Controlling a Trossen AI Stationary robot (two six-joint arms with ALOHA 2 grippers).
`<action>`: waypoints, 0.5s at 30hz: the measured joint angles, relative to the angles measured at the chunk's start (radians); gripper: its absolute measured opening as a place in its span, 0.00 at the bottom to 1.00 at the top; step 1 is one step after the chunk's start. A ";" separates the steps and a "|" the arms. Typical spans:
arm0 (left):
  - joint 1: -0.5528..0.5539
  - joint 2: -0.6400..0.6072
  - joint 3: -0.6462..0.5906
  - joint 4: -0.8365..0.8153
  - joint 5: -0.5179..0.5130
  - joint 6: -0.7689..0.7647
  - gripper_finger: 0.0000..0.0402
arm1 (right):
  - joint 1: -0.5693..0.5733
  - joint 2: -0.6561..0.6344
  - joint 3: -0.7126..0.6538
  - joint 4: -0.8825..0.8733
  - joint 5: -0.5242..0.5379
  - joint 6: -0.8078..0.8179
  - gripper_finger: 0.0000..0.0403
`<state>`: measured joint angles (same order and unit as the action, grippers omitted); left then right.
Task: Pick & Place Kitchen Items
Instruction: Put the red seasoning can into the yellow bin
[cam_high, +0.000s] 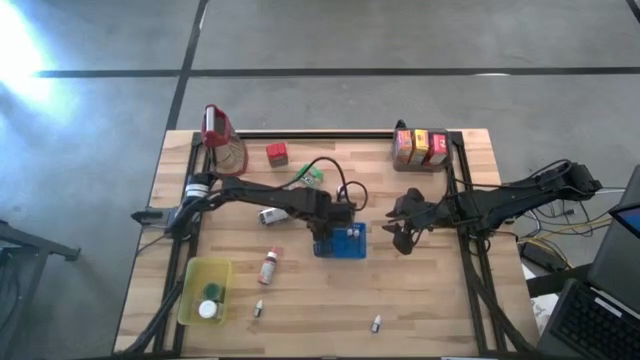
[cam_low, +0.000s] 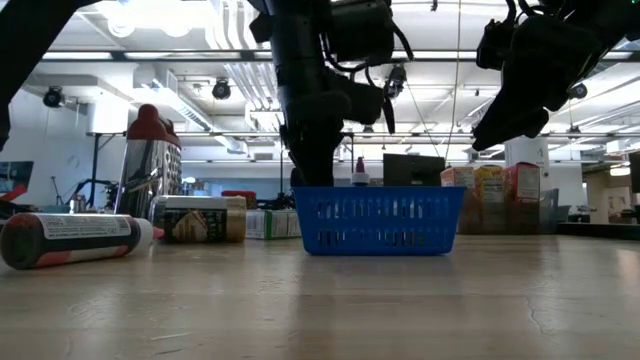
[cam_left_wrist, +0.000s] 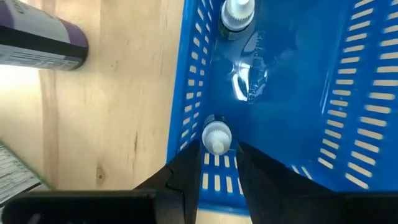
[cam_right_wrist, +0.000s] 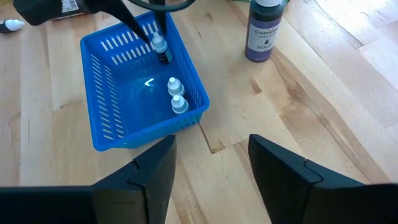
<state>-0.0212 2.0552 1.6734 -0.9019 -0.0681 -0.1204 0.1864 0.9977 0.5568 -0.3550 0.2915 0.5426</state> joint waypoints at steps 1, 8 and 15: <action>0.000 0.000 0.013 -0.017 0.000 0.000 0.27 | 0.000 0.000 0.000 0.000 0.000 0.000 0.50; 0.000 0.000 0.130 -0.160 0.000 -0.001 0.27 | 0.000 0.000 -0.002 0.000 0.000 0.000 0.48; -0.003 -0.002 0.265 -0.332 0.000 -0.015 0.27 | 0.000 0.000 -0.002 0.000 0.000 -0.003 0.42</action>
<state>-0.0246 2.0533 1.9387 -1.2339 -0.0681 -0.1349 0.1864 0.9977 0.5549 -0.3550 0.2913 0.5399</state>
